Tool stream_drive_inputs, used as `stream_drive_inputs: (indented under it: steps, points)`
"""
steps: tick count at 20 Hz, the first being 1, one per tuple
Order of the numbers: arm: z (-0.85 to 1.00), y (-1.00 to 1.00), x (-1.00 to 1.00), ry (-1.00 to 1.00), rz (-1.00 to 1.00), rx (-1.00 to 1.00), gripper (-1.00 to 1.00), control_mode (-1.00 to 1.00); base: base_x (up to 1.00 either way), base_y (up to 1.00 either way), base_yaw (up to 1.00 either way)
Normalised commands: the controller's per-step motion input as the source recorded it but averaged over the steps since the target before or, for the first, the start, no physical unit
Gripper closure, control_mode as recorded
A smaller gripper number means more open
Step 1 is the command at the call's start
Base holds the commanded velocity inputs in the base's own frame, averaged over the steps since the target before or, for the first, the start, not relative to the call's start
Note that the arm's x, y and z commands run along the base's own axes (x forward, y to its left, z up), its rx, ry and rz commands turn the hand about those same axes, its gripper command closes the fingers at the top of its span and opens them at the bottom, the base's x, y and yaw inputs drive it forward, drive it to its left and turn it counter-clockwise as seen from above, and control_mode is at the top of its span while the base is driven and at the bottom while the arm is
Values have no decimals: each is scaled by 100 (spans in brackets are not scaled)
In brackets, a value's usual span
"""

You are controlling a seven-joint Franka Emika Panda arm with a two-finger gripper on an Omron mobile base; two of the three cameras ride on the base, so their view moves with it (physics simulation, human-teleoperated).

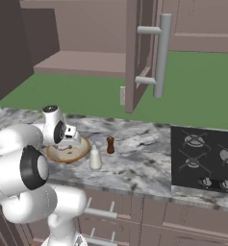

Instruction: Retrieve the bottle and the shaker from the cabinet and place them next to the mixing bowl on the counter. Then add garlic from the fridge to the mixing bowl.

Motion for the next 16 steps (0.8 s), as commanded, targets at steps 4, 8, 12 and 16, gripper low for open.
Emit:
stream_drive_inputs:
  steps: [4, 8, 12, 16]
  points:
    - [-8, 0, 0, 0, 0, 0, 100, -100, 0, 0, 0]
    - [-9, 0, 0, 0, 0, 0, 100, -100, 0, 0, 0]
    - [-19, 0, 0, 0, 0, 0, 100, -100, 0, 0, 0]
    - [-16, 0, 0, 0, 0, 0, 100, -100, 0, 0, 0]
